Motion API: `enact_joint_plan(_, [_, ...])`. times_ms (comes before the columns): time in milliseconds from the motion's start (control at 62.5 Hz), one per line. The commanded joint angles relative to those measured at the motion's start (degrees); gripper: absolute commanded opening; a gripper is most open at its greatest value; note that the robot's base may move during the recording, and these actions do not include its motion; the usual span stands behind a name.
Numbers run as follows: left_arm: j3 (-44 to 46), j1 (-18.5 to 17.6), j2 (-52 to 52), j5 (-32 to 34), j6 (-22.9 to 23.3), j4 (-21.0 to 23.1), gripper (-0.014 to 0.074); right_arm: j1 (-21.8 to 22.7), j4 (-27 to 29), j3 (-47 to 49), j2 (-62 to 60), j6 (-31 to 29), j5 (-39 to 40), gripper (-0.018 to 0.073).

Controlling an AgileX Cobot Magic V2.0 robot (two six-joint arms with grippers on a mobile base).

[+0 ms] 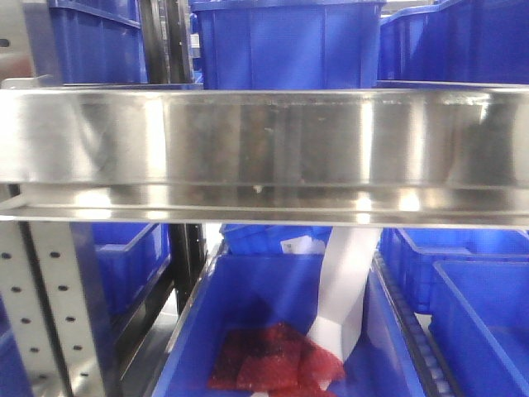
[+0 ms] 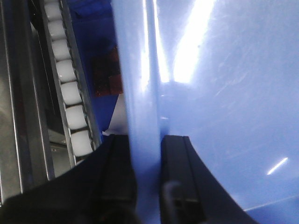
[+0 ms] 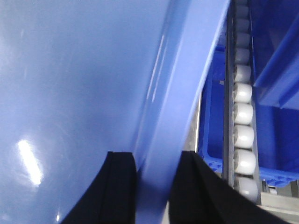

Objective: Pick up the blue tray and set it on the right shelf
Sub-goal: 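Drive the base up to the steel shelf rack with blue bins, then lower the held tray onto the upper steel shelf with both grippers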

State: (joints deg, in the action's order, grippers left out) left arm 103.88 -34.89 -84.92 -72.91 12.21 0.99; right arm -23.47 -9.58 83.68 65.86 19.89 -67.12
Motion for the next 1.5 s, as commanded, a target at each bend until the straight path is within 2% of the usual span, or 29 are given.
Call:
enact_joint_plan(0, [1.4,-1.3,1.5,-3.6,-1.8,5.8,-0.0048,-0.6,3.7,1.7,-0.9,-1.5,8.0,0.0057])
enact_joint_plan(1328, [1.4,-1.3,1.5,-3.0,-1.8,6.2,-0.0048,-0.6,3.7,1.7,-0.7,-1.5,7.8,0.0057])
enact_joint_plan(1487, [1.4,-1.3,-0.1,0.3,-2.3,2.4,-0.0048,-0.6,3.7,1.7,1.5,-1.5,10.0,0.0057])
